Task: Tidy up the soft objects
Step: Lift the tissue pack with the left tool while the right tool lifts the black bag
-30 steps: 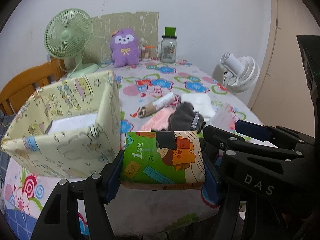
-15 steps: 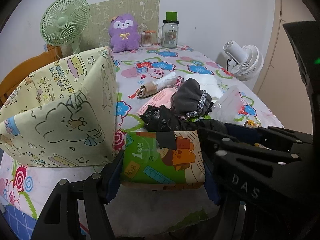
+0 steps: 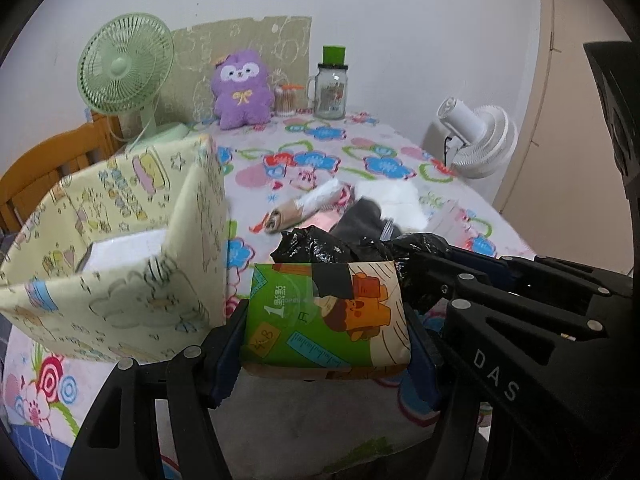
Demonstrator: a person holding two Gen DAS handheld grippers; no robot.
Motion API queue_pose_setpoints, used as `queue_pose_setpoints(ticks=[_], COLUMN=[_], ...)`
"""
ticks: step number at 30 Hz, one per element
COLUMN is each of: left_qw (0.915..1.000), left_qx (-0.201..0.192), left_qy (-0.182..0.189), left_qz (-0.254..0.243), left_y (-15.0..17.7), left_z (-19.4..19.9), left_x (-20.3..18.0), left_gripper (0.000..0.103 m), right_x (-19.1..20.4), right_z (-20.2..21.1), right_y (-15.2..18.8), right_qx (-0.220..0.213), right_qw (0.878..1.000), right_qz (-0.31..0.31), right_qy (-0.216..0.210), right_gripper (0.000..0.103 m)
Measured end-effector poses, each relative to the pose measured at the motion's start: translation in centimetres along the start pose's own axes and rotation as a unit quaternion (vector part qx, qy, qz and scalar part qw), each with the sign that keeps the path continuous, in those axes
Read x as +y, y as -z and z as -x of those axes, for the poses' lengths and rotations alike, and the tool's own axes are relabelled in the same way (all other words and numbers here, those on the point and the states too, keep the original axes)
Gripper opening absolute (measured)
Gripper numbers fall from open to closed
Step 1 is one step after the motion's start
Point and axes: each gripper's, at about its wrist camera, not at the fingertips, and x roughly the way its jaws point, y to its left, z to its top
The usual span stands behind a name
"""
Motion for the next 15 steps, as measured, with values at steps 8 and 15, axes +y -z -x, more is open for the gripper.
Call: queue_pose_setpoints(ticks=[8,15], left_qw=[0.9997,0.9992], left_qx=[-0.021,-0.035], left_qy=[-0.002,-0.008], left_qz=[-0.010,-0.016], left_y=[-1.7,-3.2], left_z=[1.8,3.0], left_x=[-0.4,-0.7], left_gripper=[0.071,0.071], right_x=[-0.1,0.0], right_z=[2.5,4.0], right_y=[-1.6,-2.8], right_qx=[-0.028,-0.045], right_qw=[1.000,0.999], right_qz=[-0.002,-0.001], right_qy=[0.013,0.021], right_gripper=[0.018,0.018])
